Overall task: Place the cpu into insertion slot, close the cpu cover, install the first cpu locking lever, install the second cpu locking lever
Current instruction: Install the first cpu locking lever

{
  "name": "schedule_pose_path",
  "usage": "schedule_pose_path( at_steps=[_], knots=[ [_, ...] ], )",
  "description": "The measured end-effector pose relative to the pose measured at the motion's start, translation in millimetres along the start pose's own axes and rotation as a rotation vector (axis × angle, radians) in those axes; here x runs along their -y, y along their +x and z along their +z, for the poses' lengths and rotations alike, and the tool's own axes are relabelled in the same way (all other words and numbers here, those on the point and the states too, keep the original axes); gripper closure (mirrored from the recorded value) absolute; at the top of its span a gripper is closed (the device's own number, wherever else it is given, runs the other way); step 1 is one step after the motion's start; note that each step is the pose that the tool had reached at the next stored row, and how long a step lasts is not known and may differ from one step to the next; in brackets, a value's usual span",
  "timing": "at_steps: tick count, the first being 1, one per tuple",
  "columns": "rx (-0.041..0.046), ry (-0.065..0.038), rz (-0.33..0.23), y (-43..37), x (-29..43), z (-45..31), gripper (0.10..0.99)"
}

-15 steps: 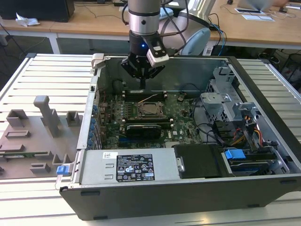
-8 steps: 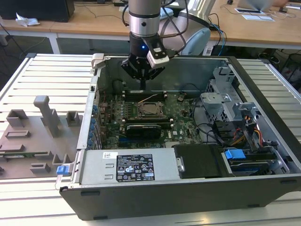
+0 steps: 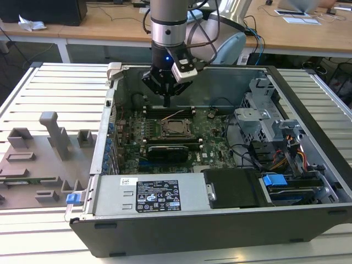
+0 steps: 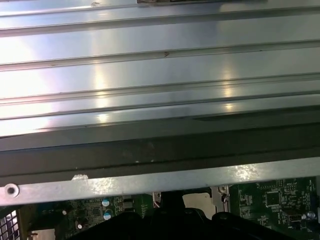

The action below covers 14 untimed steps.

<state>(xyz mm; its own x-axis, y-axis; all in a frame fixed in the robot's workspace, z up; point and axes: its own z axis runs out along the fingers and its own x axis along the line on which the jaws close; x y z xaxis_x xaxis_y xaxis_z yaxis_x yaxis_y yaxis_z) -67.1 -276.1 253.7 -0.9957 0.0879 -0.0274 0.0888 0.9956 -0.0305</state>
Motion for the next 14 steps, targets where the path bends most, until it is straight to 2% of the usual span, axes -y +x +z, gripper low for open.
schedule_pose_path(
  at_steps=[12,13,14],
  knots=[
    [0.0000,-0.001,0.000,0.4,-0.3,17.6,0.980],
    [-0.0002,-0.004,-0.003,0.4,0.0,19.0,0.980],
    [-0.0009,-0.011,-0.010,0.6,0.2,19.9,0.980]
  ],
)
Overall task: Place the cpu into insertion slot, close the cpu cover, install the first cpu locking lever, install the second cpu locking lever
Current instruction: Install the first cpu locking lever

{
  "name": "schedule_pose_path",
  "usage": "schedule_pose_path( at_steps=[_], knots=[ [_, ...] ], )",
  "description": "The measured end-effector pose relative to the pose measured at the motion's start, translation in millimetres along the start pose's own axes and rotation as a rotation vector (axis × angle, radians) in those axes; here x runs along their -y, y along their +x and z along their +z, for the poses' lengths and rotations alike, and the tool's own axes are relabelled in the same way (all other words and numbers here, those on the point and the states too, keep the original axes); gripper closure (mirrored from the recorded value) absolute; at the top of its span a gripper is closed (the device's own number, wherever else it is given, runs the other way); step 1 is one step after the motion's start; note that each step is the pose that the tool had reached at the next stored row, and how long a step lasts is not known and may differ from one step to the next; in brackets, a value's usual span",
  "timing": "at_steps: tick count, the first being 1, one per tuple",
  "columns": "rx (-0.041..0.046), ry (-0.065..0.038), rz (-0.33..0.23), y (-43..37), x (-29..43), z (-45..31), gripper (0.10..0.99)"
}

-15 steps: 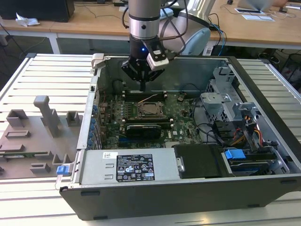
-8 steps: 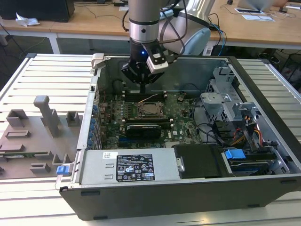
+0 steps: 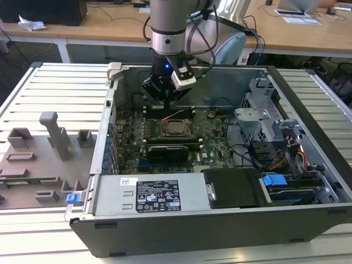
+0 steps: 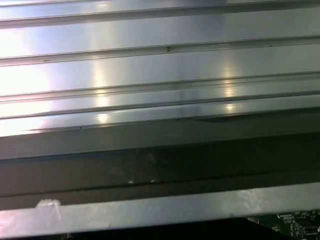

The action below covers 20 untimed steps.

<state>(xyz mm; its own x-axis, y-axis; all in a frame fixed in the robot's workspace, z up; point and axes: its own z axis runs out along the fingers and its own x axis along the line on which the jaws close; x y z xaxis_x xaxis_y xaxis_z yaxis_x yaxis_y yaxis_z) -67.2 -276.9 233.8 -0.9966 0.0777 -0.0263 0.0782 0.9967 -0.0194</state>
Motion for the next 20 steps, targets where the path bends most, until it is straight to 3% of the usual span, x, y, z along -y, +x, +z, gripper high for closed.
schedule_pose_path(
  at_steps=[1,3,5,9,20],
  knots=[
    [-0.0013,-0.023,-0.010,0.0,0.3,0.5,0.980],
    [-0.0019,-0.034,-0.024,0.0,0.7,1.1,0.980],
    [-0.0019,-0.036,-0.083,0.1,0.9,2.9,0.980],
    [-0.0020,-0.036,-0.082,-2.6,0.9,11.2,0.980],
    [-0.0022,-0.036,-0.082,-16.5,-0.3,18.6,0.980]
  ],
)
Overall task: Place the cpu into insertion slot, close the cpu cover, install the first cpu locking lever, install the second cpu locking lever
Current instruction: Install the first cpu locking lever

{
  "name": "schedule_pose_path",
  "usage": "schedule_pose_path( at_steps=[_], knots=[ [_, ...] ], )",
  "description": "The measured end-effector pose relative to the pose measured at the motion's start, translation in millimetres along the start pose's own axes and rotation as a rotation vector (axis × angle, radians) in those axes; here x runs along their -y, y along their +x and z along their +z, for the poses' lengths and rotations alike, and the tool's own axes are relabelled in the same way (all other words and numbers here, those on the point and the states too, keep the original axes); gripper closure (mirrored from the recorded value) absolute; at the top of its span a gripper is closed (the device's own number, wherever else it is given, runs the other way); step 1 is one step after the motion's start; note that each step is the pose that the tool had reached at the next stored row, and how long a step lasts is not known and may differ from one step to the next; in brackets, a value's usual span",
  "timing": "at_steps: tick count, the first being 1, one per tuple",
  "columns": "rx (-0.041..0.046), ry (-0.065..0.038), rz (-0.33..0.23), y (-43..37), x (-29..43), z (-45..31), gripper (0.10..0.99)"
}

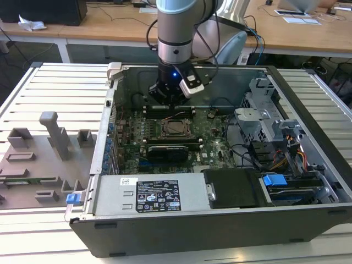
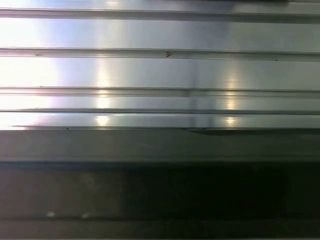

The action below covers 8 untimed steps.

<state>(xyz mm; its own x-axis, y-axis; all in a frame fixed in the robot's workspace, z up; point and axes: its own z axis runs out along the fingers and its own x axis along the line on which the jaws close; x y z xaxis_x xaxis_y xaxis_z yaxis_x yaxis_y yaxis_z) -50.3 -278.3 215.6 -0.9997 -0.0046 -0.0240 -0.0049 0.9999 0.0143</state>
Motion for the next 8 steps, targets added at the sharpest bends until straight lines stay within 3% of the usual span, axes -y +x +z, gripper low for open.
schedule_pose_path(
  at_steps=[8],
  knots=[
    [0.0000,0.000,0.007,-11.3,0.2,8.1,0.980]
  ],
)
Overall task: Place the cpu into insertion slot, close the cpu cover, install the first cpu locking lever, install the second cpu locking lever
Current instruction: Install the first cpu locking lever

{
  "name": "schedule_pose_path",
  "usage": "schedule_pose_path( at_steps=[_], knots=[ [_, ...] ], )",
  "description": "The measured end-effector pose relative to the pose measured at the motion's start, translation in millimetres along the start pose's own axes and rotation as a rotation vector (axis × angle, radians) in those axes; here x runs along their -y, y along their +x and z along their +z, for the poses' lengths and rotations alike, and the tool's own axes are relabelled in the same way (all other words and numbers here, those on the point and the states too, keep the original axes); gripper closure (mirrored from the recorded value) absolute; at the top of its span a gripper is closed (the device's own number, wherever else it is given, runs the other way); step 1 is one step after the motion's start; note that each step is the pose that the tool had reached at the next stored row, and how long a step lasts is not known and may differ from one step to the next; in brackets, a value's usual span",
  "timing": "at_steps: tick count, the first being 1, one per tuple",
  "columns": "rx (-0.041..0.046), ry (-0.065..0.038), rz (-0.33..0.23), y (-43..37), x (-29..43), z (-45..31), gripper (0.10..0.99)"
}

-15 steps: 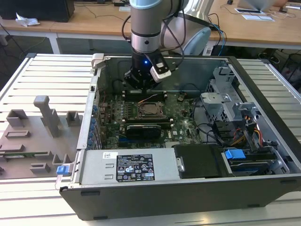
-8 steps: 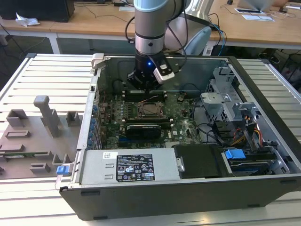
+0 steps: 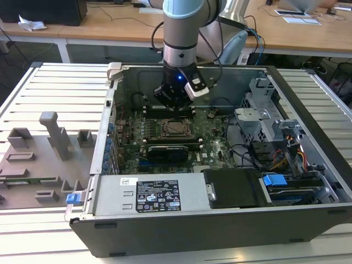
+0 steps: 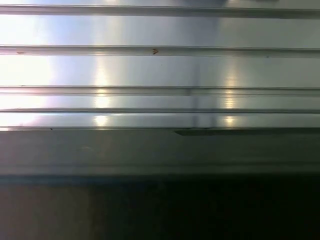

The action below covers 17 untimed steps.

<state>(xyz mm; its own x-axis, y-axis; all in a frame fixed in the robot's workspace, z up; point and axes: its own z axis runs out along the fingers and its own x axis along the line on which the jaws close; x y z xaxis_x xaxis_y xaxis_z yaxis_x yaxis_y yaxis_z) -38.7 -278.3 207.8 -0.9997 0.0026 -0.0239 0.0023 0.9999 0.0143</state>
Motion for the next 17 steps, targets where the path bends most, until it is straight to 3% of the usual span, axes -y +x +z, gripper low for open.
schedule_pose_path(
  at_steps=[7,13,15,17],
  knots=[
    [0.0006,0.000,0.004,-2.4,2.3,6.8,0.980],
    [0.0000,0.000,0.003,-5.8,2.9,6.8,0.980],
    [0.0008,0.000,0.003,-6.1,2.7,5.1,0.980],
    [0.0001,0.005,0.003,-6.2,2.7,-2.0,0.980]
  ],
)
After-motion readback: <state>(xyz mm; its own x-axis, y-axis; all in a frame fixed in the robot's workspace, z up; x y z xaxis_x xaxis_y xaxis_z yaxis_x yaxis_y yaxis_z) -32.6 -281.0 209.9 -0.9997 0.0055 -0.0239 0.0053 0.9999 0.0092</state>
